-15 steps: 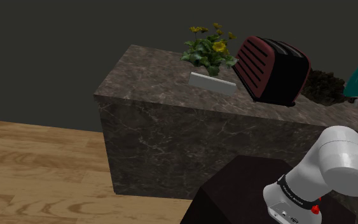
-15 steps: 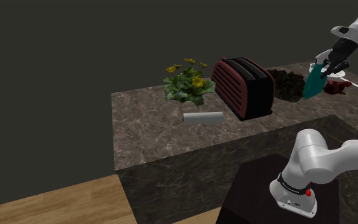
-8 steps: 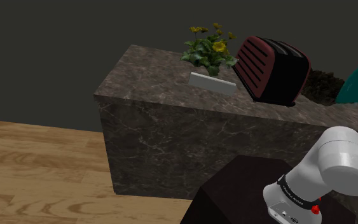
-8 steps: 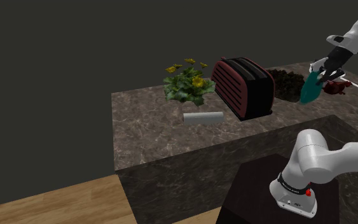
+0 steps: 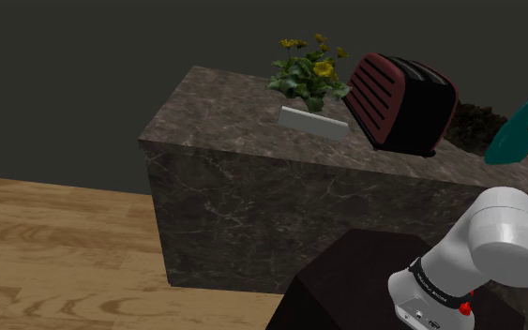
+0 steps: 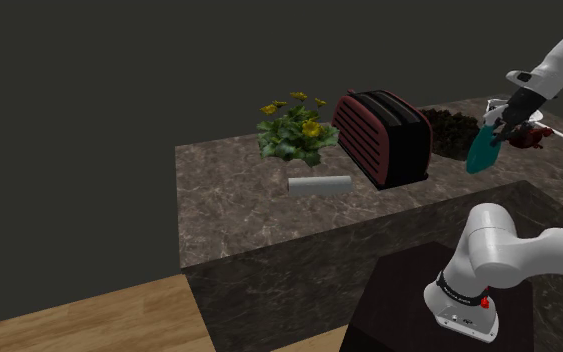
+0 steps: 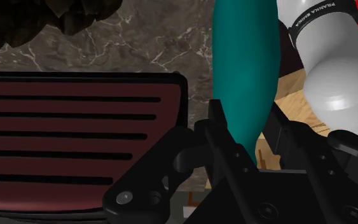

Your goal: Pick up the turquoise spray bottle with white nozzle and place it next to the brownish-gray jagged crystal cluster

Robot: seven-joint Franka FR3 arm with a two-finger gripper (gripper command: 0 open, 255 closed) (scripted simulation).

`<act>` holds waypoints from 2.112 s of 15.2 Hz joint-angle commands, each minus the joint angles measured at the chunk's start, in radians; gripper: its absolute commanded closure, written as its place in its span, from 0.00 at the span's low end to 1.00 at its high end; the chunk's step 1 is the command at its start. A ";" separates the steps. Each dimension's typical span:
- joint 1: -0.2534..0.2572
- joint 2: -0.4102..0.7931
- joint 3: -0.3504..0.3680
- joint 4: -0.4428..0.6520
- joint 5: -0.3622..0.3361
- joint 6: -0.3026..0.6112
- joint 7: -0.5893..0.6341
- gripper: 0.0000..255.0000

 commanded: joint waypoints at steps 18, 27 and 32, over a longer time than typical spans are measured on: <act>-0.050 -0.082 -0.063 -0.151 -0.074 0.075 -0.023 1.00; -0.009 -0.026 -0.044 -0.015 -0.049 0.006 -0.040 0.00; 0.002 -0.010 -0.041 0.023 -0.044 -0.013 -0.045 0.00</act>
